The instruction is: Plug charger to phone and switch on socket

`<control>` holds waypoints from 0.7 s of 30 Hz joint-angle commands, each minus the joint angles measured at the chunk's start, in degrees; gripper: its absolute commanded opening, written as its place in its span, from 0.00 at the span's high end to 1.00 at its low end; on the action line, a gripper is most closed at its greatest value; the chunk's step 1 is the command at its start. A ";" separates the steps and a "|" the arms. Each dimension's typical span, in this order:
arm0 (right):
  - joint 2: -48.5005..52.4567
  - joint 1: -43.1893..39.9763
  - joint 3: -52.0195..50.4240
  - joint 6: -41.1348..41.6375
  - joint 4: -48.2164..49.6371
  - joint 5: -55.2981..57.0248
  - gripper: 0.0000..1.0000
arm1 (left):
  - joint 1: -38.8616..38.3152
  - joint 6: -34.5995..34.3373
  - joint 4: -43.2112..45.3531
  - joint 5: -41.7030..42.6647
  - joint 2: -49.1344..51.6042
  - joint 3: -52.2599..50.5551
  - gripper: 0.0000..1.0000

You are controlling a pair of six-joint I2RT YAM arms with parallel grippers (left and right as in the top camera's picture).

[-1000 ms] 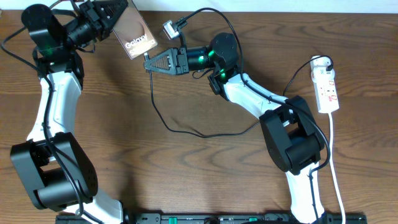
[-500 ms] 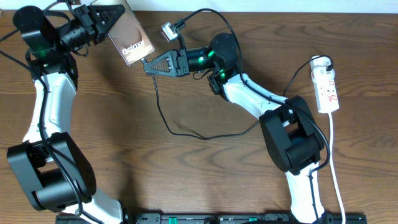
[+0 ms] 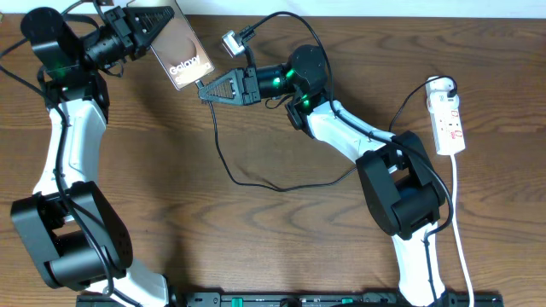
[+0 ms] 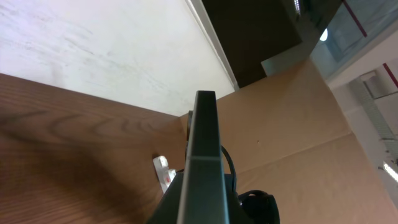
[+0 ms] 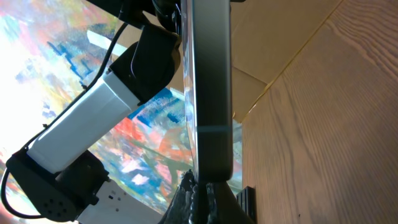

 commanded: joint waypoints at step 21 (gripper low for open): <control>0.20 -1.09 0.81 -0.70 0.15 7.04 0.01 | 2.91 0.11 0.22 3.17 -0.66 -0.09 0.93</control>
